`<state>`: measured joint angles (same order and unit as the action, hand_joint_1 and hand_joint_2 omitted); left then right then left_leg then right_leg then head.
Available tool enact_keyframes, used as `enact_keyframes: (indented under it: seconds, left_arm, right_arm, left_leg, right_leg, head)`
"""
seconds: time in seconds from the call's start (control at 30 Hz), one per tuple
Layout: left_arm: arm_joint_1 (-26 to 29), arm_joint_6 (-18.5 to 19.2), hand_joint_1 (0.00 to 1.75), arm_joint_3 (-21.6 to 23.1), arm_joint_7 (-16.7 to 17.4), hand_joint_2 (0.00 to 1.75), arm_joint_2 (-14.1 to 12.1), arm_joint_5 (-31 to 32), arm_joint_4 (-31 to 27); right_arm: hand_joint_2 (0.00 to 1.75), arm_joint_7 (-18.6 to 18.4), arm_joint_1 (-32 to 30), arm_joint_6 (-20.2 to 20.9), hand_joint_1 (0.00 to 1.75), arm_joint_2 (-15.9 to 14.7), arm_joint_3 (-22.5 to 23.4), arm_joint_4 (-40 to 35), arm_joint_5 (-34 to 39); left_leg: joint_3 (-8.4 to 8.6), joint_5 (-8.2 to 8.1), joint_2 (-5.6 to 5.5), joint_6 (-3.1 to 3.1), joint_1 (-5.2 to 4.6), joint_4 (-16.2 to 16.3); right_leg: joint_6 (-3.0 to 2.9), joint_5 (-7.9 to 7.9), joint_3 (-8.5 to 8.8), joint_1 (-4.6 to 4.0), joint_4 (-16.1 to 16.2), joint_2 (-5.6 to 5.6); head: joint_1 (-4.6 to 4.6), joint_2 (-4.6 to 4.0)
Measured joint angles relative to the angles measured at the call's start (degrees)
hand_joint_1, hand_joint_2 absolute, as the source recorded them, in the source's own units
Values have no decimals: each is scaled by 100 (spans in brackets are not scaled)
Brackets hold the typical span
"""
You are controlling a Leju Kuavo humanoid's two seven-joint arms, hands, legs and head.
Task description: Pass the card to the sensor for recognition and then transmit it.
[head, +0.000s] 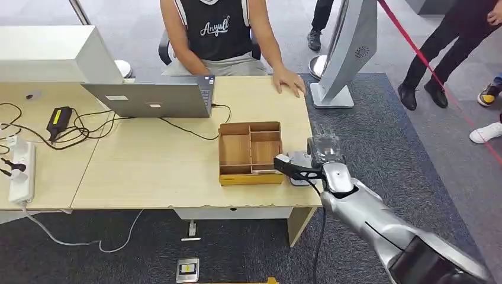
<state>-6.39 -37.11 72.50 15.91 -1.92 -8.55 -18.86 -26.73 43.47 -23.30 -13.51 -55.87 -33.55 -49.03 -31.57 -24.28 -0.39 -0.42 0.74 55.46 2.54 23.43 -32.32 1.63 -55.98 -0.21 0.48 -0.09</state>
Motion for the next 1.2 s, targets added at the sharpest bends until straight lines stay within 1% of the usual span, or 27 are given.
enact_keyframes:
  seconds: [0.4,0.83,1.2]
  left_arm:
    - [0,-2,0,0,9,0,0,9,0]
    - [0,-7,0,0,26,0,2,17,0]
    - [0,-9,0,0,26,0,2,-2,0]
  right_arm:
    - [175,9,-24,-20,175,48,-4,59,68]
    - [175,177,-56,-146,175,160,-24,125,173]
    - [175,188,-43,-138,175,234,-33,190,173]
  left_leg:
    - [0,0,0,0,0,0]
    - [2,0,0,0,0,0]
    - [3,0,0,0,0,0]
  right_leg:
    - [0,0,0,0,0,0]
    - [0,0,1,0,0,0]
    - [0,0,3,0,0,0]
  head:
    - [0,2]
    - [0,0]
    - [0,0]
